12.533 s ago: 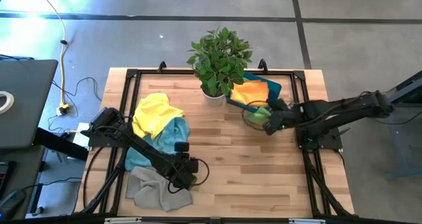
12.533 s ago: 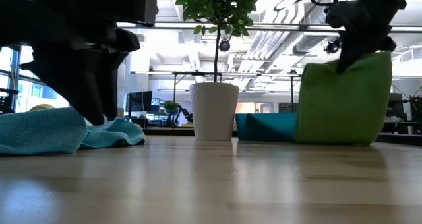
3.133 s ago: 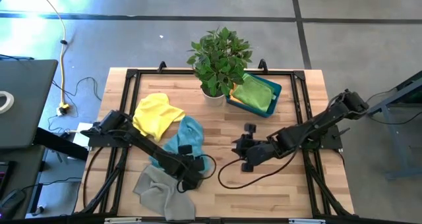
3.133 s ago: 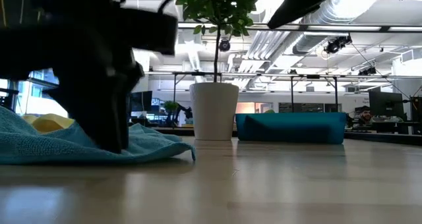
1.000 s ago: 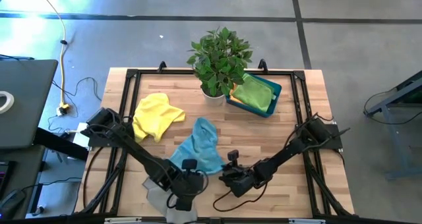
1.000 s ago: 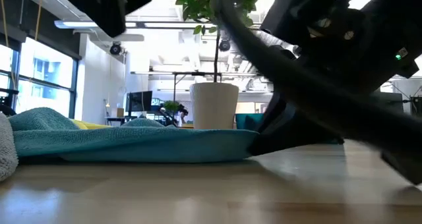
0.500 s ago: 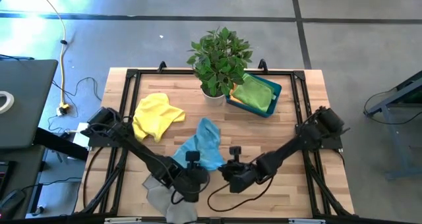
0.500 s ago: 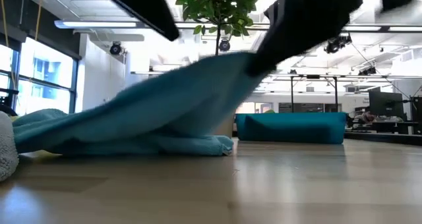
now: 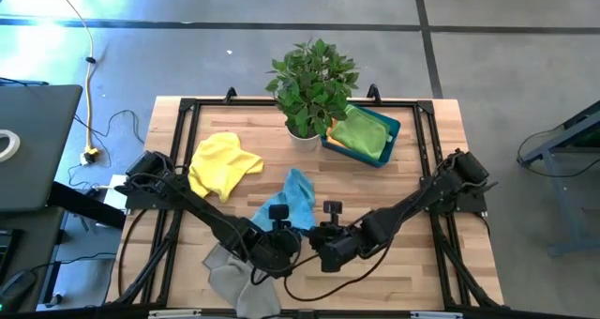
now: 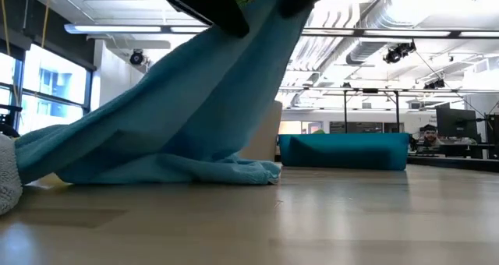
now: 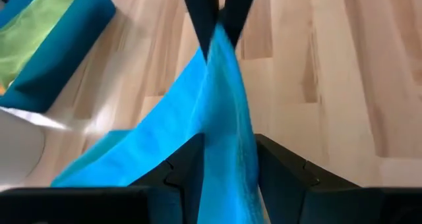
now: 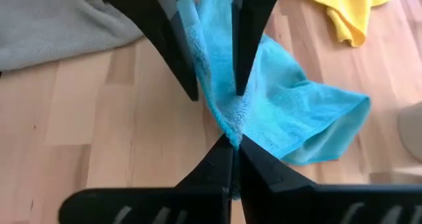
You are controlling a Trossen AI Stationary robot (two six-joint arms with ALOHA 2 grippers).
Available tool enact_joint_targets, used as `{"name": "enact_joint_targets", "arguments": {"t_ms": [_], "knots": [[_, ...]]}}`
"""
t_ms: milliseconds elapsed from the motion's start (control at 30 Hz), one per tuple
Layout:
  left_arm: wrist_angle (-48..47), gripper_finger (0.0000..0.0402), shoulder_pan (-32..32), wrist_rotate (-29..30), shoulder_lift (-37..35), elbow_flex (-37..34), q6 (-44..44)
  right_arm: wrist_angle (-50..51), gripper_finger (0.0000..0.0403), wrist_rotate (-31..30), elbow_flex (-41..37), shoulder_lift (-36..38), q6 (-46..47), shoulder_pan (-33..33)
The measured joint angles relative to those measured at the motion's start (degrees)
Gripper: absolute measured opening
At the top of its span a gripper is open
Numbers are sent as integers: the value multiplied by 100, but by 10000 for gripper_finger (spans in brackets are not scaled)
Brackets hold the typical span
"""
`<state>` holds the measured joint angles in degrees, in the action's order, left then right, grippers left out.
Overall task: Fold microfiber towels
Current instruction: Fold the blue towel
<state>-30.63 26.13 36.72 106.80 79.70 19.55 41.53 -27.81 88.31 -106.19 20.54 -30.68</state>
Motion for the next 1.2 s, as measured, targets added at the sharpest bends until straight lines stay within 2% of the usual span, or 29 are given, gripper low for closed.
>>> {"name": "enact_joint_targets", "arguments": {"t_ms": [400,800,1200], "knots": [[-1196,119,25,14,1,-12,1105,1528,0,-63,1049,0,21,-22],[-1267,118,58,-117,9,-612,2073,2154,0,-116,1842,-2,0,-7],[-1092,59,260,-821,9,-669,2525,2250,0,-225,1898,-2,-46,149]]}}
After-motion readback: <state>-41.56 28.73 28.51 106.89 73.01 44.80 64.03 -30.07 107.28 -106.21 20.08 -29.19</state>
